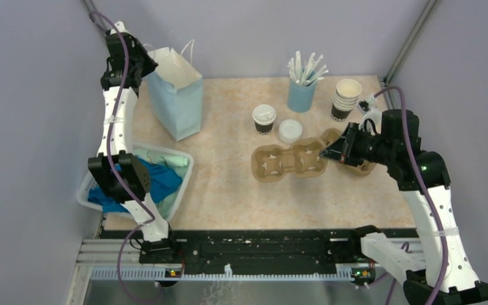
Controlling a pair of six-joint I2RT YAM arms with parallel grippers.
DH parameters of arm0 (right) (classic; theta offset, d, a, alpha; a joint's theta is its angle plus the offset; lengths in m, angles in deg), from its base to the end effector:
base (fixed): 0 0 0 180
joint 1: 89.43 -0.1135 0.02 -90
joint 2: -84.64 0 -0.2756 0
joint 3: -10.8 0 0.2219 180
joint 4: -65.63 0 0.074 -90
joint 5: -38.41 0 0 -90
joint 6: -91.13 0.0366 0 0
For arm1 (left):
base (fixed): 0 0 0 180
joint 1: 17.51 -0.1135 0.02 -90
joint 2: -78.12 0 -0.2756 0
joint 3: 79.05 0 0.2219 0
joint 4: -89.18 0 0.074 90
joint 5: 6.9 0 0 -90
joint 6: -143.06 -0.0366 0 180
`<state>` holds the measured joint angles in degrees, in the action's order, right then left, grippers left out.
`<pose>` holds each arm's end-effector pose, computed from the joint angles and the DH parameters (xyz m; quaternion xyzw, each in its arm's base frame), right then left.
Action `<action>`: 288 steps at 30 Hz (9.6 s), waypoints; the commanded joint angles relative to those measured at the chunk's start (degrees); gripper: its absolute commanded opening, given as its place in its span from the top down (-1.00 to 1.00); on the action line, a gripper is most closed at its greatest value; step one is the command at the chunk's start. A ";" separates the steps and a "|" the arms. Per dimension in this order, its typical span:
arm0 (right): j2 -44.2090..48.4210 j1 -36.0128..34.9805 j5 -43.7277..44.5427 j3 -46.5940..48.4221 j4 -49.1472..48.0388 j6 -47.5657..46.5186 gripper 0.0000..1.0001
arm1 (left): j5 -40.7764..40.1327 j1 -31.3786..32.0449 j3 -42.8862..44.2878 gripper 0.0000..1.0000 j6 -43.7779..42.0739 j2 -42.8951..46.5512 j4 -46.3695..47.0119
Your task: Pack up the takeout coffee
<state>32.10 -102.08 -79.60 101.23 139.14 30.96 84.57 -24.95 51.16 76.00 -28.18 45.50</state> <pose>0.1074 0.0417 0.4066 0.0196 0.8699 0.3613 0.3353 0.4010 0.0514 0.4306 -0.2072 0.7913 -0.0880 0.5685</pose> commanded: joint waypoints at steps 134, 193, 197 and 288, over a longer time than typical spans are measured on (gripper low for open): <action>-14.88 -16.36 11.71 19.73 6.05 -10.79 1.00 | 45.07 41.48 -32.58 1.00 10.91 20.62 12.56; -17.74 -17.51 7.44 9.29 -5.39 -15.29 1.00 | 44.20 41.38 -37.38 1.00 12.57 25.42 23.06; -17.76 -17.44 7.36 7.81 -6.66 -15.26 1.00 | 44.35 41.41 -37.44 1.00 12.65 25.43 22.98; -38.61 -20.28 24.82 28.67 -3.61 -18.08 -0.33 | 7.16 41.28 -26.76 -0.88 38.07 36.68 -46.81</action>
<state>-5.60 -121.57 -51.82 127.17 140.41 15.79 85.95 16.23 30.27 107.58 6.04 -1.93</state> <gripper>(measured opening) 0.667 0.955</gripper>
